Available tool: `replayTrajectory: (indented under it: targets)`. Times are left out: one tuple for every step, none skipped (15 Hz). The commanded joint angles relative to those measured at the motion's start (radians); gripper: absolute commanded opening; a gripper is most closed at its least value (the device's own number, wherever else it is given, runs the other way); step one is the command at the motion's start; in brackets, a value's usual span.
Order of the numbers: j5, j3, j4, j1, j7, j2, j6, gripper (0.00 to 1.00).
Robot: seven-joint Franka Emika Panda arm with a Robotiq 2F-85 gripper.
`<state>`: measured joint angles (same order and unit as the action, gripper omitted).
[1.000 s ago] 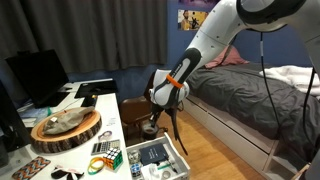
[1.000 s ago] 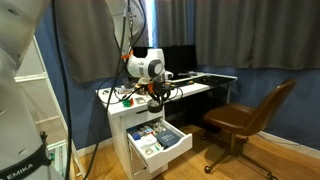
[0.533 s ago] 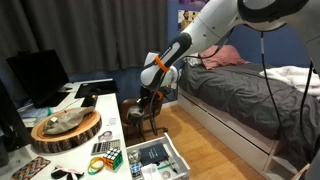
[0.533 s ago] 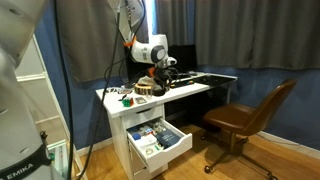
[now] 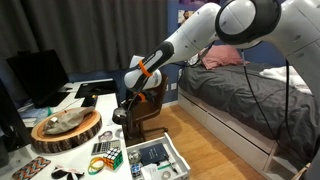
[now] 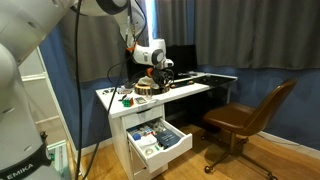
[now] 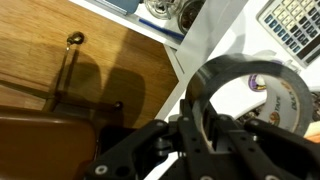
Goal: Put the black masking tape on the desk
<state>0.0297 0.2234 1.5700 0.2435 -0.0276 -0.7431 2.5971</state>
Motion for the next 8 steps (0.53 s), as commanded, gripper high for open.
replayTrajectory:
  targets:
    - [-0.024, -0.03, -0.181, 0.05, -0.051, -0.106, -0.092, 0.04]
    - [-0.02, -0.04, -0.215, 0.061, -0.068, -0.126, -0.111, 0.04]
    - [-0.017, -0.05, -0.25, 0.071, -0.085, -0.145, -0.134, 0.04]
    - [-0.017, -0.058, -0.284, 0.08, -0.102, -0.164, -0.156, 0.04]
    - [-0.015, -0.069, -0.316, 0.089, -0.12, -0.183, -0.178, 0.04]
    - [-0.011, -0.082, -0.347, 0.101, -0.143, -0.2, -0.197, 0.04]
    - [-0.004, -0.098, -0.38, 0.114, -0.169, -0.218, -0.216, 0.04]
    - [0.003, -0.115, -0.409, 0.126, -0.191, -0.235, -0.235, 0.04]
